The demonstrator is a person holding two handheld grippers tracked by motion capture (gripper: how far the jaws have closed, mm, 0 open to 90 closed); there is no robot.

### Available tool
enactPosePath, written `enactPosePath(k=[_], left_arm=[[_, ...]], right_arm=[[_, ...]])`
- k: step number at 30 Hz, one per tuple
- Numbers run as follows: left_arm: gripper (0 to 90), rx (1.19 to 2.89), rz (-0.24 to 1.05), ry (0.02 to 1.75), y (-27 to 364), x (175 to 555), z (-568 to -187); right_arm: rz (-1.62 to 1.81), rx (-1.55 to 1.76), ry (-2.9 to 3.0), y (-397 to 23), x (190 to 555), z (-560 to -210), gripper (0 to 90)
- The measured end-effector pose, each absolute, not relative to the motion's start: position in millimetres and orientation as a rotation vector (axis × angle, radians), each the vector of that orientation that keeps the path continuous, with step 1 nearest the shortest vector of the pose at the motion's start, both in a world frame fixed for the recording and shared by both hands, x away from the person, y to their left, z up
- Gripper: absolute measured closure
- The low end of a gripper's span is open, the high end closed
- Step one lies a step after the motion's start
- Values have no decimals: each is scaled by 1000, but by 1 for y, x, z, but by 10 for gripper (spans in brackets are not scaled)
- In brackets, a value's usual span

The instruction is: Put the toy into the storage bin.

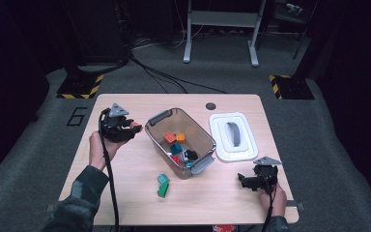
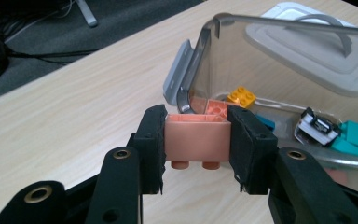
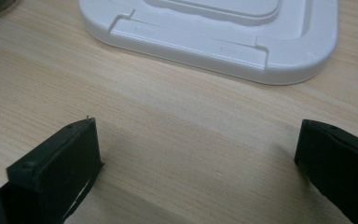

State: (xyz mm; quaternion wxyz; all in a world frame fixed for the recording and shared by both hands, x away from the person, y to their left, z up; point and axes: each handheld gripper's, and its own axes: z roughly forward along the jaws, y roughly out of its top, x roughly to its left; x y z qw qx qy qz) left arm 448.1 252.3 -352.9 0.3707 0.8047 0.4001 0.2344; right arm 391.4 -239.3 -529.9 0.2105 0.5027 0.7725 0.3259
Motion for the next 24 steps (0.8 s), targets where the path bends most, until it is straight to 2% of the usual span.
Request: enactPosePath(k=[10,24], left_arm=[[591,2080,600,992,235,465,-339],[590,2146,532,963,205,482,-355]], right_arm=[[906,1398,2147,-239,391,-530,0],[905,1409,2145,-239,391,-530,0]])
